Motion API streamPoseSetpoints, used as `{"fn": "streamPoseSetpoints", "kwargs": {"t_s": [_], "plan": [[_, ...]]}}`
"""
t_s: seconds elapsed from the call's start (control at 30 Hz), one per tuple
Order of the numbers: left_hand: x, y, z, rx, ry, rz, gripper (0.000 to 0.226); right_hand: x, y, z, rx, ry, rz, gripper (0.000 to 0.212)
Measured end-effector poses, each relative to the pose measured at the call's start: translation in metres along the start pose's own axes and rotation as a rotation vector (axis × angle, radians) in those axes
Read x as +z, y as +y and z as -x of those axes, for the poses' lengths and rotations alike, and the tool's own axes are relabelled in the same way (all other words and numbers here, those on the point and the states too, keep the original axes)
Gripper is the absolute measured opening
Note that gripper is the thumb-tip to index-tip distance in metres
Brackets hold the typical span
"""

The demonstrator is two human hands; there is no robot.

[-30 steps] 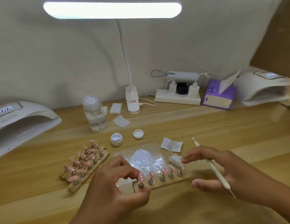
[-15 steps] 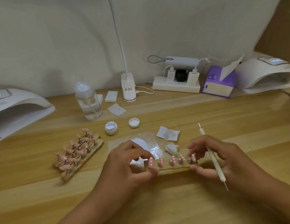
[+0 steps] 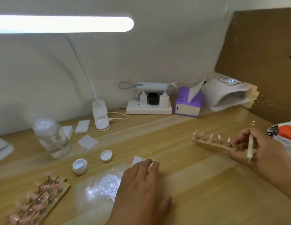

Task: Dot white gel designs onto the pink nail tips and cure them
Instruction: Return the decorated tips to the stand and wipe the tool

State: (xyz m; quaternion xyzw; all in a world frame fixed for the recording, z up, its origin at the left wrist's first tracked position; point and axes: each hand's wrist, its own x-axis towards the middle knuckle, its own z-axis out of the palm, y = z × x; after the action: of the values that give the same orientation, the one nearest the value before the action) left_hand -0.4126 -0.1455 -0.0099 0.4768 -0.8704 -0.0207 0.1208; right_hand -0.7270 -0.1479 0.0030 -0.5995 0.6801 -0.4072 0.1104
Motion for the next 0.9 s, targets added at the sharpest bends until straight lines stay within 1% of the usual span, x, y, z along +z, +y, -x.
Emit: {"fn": "streamPoseSetpoints", "kwargs": {"t_s": [0.1, 0.17, 0.23, 0.3, 0.37, 0.43, 0.47, 0.5, 0.53, 0.57, 0.6, 0.63, 0.67, 0.73, 0.8, 0.87, 0.9], "plan": [[-0.001, 0.011, -0.026, -0.007, -0.023, -0.048, 0.069, 0.001, 0.016, -0.004, 0.118, -0.005, -0.009, 0.039], [0.002, 0.025, -0.042, 0.010, -0.039, -0.014, 0.067, 0.007, 0.019, -0.003, 0.142, -0.013, -0.007, 0.040], [0.009, 0.038, -0.061, 0.047, -0.039, -0.010, 0.064, 0.012, 0.021, -0.005, 0.154, 0.047, -0.016, 0.040], [0.016, 0.055, -0.078, 0.056, -0.080, 0.000, 0.064, 0.014, 0.022, -0.012, 0.171, 0.152, 0.012, 0.040], [0.024, 0.077, -0.089, 0.039, -0.105, -0.008, 0.070, 0.013, 0.022, -0.025, 0.173, 0.261, 0.118, 0.041], [0.031, 0.095, -0.097, 0.060, -0.171, 0.050, 0.082, 0.012, 0.022, -0.043, 0.125, 0.362, 0.246, 0.042], [0.037, 0.102, -0.102, 0.083, -0.200, 0.091, 0.088, 0.012, 0.022, -0.053, 0.115, 0.397, 0.287, 0.041], [0.041, 0.110, -0.104, 0.123, -0.248, 0.117, 0.089, 0.012, 0.023, -0.063, 0.122, 0.424, 0.306, 0.040], [0.047, 0.115, -0.104, 0.158, -0.218, 0.100, 0.087, 0.012, 0.026, -0.073, 0.141, 0.445, 0.306, 0.039], [0.053, 0.115, -0.107, 0.149, -0.158, 0.052, 0.085, 0.013, 0.030, -0.082, 0.163, 0.462, 0.296, 0.039], [0.057, 0.115, -0.109, 0.132, -0.133, 0.073, 0.084, 0.015, 0.033, -0.090, 0.182, 0.479, 0.283, 0.039], [0.061, 0.115, -0.106, 0.142, -0.190, 0.085, 0.082, 0.017, 0.036, -0.097, 0.195, 0.497, 0.269, 0.039], [0.062, 0.117, -0.102, 0.142, -0.165, 0.106, 0.080, 0.020, 0.038, -0.103, 0.202, 0.516, 0.256, 0.040], [0.065, 0.119, -0.105, 0.109, -0.018, 0.116, 0.080, 0.026, 0.043, -0.113, 0.226, 0.547, 0.238, 0.039], [0.072, 0.116, -0.110, 0.071, -0.007, 0.117, 0.081, 0.032, 0.048, -0.122, 0.254, 0.570, 0.233, 0.036], [0.070, 0.113, -0.116, 0.033, -0.029, 0.214, 0.081, 0.035, 0.053, -0.132, 0.274, 0.597, 0.214, 0.033], [0.069, 0.111, -0.120, 0.009, 0.012, 0.257, 0.080, 0.038, 0.055, -0.136, 0.276, 0.611, 0.204, 0.033]]}}
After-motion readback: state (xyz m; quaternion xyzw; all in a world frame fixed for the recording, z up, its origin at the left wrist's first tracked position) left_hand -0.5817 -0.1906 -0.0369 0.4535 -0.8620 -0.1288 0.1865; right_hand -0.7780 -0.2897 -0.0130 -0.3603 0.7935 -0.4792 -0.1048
